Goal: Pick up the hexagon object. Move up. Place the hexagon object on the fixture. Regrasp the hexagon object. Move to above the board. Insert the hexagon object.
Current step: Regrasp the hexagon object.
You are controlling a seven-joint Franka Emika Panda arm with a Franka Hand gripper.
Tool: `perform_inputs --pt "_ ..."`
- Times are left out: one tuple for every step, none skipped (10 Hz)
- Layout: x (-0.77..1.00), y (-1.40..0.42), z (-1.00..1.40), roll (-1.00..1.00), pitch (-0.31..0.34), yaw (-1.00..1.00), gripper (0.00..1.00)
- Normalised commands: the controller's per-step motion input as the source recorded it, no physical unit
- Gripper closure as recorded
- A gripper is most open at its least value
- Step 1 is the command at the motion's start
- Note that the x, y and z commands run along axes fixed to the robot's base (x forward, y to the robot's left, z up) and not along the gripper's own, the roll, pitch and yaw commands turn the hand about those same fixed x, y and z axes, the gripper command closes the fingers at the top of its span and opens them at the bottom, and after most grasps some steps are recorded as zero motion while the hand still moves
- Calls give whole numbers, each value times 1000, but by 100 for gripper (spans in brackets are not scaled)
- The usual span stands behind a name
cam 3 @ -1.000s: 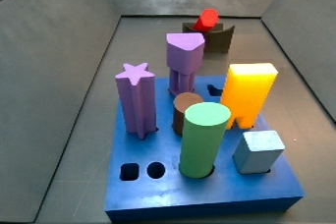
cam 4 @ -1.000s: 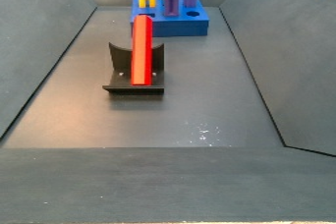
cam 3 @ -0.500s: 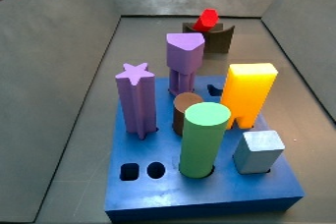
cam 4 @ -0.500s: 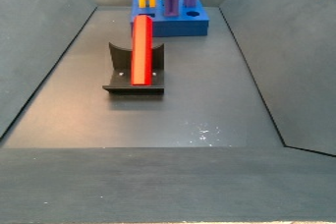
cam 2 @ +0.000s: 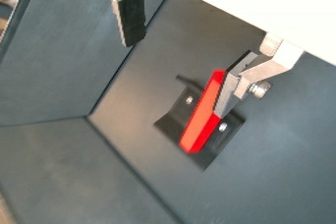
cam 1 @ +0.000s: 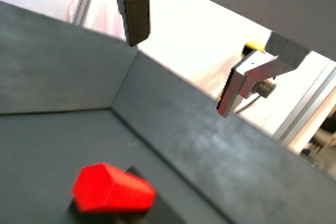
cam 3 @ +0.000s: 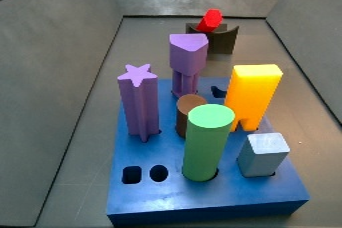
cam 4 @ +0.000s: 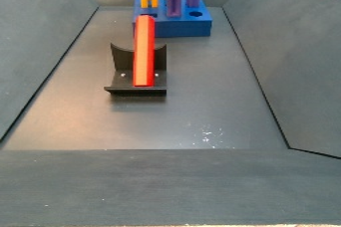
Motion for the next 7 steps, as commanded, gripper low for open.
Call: perform_inputs --pt "145 -51 -9 810 204 157 0" --pt "184 -56 -13 506 171 196 0" --pt "201 -58 -13 385 157 210 0" --pt "219 -45 -3 258 126 221 0" --pt "217 -44 -4 188 80 226 0" --pt "208 -51 -9 173 51 219 0" --pt "202 -54 -8 167 37 209 0"
